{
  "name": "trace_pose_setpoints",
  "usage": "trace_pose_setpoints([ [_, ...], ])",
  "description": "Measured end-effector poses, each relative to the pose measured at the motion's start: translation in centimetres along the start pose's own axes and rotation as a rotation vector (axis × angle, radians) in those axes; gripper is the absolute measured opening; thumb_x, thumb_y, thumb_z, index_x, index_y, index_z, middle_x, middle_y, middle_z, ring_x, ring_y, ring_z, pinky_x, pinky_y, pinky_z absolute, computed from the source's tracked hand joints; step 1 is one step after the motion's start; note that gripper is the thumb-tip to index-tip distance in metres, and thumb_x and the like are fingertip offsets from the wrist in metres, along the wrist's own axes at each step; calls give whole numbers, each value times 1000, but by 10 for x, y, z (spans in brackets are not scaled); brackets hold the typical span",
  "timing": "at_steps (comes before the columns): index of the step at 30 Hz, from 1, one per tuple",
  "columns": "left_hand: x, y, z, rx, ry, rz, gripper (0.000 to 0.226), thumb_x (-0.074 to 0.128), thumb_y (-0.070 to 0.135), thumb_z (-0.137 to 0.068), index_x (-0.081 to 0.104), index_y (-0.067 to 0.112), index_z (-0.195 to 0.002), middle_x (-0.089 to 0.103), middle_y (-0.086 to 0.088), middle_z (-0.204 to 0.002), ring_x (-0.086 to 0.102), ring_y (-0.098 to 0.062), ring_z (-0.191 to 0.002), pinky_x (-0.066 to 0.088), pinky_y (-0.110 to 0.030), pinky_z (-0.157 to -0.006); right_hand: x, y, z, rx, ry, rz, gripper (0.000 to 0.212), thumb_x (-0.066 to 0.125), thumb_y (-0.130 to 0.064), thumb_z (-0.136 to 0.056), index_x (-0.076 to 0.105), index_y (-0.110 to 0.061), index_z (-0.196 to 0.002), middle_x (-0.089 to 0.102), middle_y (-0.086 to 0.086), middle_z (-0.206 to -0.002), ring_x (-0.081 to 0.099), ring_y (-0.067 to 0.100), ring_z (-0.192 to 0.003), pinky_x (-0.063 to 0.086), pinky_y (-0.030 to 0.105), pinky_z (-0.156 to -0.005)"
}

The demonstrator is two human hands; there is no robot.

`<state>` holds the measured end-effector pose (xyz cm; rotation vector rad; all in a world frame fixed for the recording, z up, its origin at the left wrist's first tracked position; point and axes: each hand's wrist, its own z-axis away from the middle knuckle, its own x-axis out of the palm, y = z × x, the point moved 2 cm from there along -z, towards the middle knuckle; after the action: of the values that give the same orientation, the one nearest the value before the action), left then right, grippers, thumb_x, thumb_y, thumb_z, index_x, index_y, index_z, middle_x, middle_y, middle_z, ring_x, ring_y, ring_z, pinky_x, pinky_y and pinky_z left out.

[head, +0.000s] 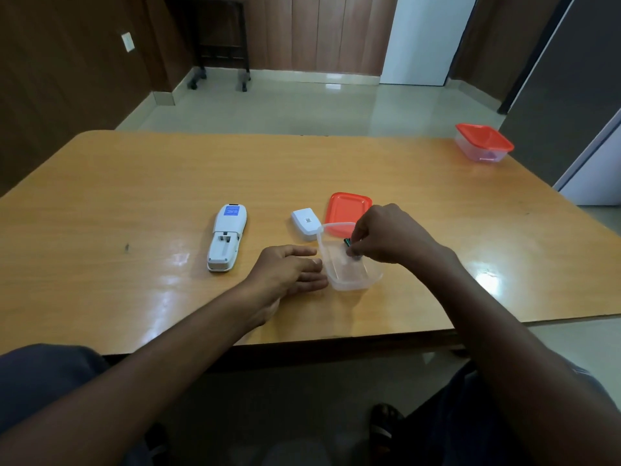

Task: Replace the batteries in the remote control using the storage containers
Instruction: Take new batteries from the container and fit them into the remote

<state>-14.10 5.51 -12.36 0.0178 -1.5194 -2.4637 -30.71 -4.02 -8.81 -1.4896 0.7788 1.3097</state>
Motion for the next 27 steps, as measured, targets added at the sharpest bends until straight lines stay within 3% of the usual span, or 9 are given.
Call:
trace_pose_setpoints([
  [3, -10, 4, 1, 152, 68, -281, 23, 74, 9, -89, 70, 12, -111, 76, -18, -96, 76, -29, -74, 65, -40, -69, 9, -8, 1, 15, 34, 130, 21, 79, -32, -78, 75, -15, -90, 65, 6, -89, 63, 27, -76, 45, 30, -59],
  [5, -24, 9, 3, 353, 191, -620, 16, 78, 23, -86, 72, 24, -101, 75, 4, -90, 72, -14, -68, 61, -31, -62, 12, -15, 2, 17, 71, 191, 15, 73, -26, -82, 70, -13, -88, 59, 7, -85, 58, 28, -72, 39, 28, -57],
  [7, -40, 13, 8, 509, 286, -802, 13, 78, 28, -85, 72, 29, -96, 72, 13, -89, 62, -1, -65, 48, -21, -63, 13, -20, 1, 34, 100, 218, 14, 67, -16, -82, 56, -12, -74, 54, 5, -78, 51, 26, -64, 33, 26, -52],
  [9, -60, 14, 12, 597, 370, -867, 17, 79, 29, -82, 72, 29, -99, 69, 12, -95, 58, -3, -79, 41, -25, -71, 14, -24, 1, 35, 112, 229, 25, 66, -16, -84, 47, -13, -68, 48, 2, -70, 48, 25, -63, 33, 26, -54],
  [12, -88, 13, 16, 579, 488, -979, 41, 81, 32, -80, 67, 25, -118, 57, 3, -113, 48, -23, -112, 34, -28, -84, 18, -30, 1, 36, 125, 224, 24, 69, -24, -86, 51, -14, -74, 43, 1, -68, 50, 28, -67, 36, 28, -59],
  [16, -115, 4, 16, 431, 480, -943, 75, 83, 39, -77, 52, 21, -142, 53, -6, -133, 39, -30, -129, 33, -32, -93, 19, -33, 2, 62, 156, 162, 32, 75, -26, -74, 46, -15, -64, 43, -1, -62, 49, 25, -58, 28, 25, -49],
  [20, -125, -3, 9, 475, 447, -872, 64, 85, 36, -76, 62, 23, -134, 60, -5, -112, 54, -33, -115, 45, -37, -92, 7, -43, 5, 97, 268, 65, 30, 75, -30, -69, 52, -13, -60, 46, 0, -56, 41, 19, -49, 25, 24, -47],
  [23, -124, -5, 8, 502, 481, -819, 63, 88, 35, -72, 67, 20, -129, 66, -7, -115, 59, -31, -109, 46, -36, -90, 8, -64, 7, 34, 335, -43, 22, 76, -37, -64, 73, -16, -68, 64, 0, -62, 58, 22, -62, 35, 25, -48],
  [27, -115, -10, 7, 533, 515, -750, 56, 89, 40, -71, 71, 20, -119, 68, 6, -99, 60, -26, -102, 42, -31, -79, 36, -97, 9, -137, 281, -24, 20, 74, -33, -70, 80, -18, -80, 73, 4, -77, 66, 24, -80, 41, 30, -54],
])
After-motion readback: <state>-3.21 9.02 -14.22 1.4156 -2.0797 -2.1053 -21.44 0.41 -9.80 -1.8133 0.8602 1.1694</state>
